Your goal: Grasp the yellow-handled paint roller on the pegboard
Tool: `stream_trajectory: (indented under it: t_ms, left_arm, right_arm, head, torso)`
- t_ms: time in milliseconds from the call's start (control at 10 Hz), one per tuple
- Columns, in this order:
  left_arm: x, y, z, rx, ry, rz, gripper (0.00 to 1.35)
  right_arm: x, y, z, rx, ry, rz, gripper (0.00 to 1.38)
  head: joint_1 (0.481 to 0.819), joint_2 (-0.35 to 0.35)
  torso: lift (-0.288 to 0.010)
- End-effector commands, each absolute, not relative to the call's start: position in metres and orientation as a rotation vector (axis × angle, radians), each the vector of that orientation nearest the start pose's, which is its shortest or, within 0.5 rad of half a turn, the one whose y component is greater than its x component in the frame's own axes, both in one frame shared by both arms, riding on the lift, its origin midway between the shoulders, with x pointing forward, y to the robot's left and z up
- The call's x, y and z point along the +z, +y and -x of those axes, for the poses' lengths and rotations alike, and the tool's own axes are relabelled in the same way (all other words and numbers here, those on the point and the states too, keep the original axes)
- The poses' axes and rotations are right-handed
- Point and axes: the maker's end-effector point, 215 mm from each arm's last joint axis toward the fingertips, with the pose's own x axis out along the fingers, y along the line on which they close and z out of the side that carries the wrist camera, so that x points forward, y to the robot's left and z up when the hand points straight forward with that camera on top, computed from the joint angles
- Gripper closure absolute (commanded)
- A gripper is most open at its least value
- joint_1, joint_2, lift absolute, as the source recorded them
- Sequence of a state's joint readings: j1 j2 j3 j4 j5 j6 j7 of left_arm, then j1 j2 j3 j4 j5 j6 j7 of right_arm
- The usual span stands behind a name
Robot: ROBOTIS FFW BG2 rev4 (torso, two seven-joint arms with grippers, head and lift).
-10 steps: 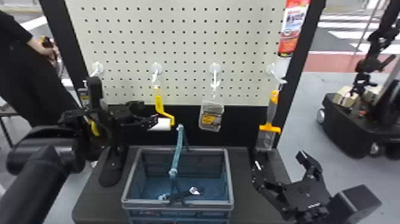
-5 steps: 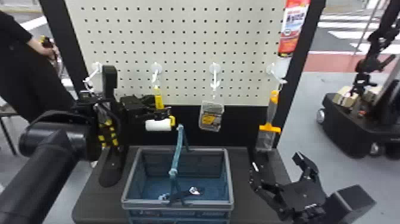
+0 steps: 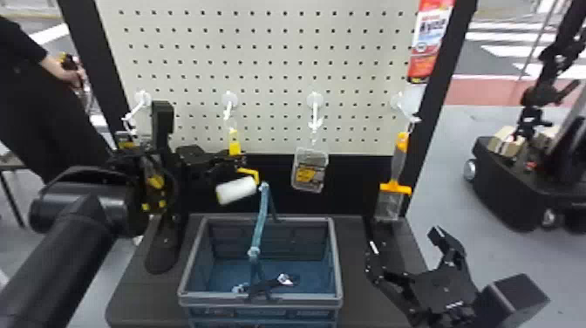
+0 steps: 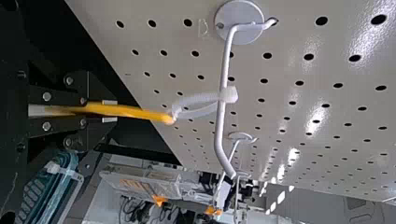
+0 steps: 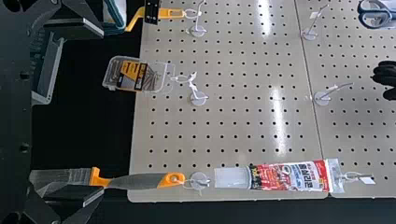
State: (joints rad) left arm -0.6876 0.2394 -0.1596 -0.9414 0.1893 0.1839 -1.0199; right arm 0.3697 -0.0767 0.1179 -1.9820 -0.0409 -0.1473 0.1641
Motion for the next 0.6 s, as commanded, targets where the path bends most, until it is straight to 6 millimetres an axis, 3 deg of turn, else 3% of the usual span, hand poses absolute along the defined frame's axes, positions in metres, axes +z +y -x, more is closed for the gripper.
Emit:
stream_trajectory:
  t_ms: [0, 500]
  left_arm:
    - [-0.2761, 0.1326, -0.6734, -0.99, 0.176, -0.01, 1.21]
    - [-0.2743, 0.1352, -0.6737, -0.979, 0.153, 0.003, 1.21]
  right_arm:
    - [-0.2713, -0.1365, -0.4697, 0.301, -0.183, -0.011, 0.13]
    - [-0.2722, -0.1374, -0.4693, 0.3, -0.181, -0.012, 0.13]
  head:
    - [0.549, 0.0]
    - [0.549, 0.0]
  torso:
    - [-0.1]
    - [-0.1]
